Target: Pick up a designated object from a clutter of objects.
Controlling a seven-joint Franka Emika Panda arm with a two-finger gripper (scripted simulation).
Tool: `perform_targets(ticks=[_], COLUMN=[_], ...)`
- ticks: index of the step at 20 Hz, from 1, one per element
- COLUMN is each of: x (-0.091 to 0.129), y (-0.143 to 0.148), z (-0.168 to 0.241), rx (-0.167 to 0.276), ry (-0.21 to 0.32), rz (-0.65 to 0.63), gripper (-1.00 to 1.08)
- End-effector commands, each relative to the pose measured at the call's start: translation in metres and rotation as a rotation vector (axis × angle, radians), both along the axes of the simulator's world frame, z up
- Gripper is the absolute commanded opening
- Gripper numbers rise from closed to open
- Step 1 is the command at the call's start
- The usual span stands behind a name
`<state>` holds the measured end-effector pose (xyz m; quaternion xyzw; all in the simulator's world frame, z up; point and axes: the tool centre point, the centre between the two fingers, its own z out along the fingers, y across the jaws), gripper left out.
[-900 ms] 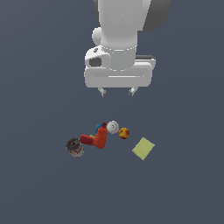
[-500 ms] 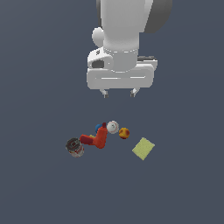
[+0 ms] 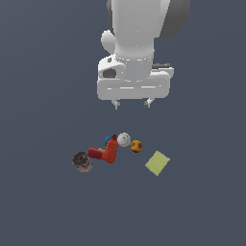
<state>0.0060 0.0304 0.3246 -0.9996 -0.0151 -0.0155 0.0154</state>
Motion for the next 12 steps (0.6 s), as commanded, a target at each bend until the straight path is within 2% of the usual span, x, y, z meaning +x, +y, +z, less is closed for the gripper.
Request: perform_targets(ticks=[1, 12], x=[0.003, 0.031], y=[-0.003, -0.041], z=[-0.003, -0.035], rx=[-0.001, -0.018], ry=[0.001, 0.003], rz=[0.009, 0.122], gripper=[1.00, 1.00])
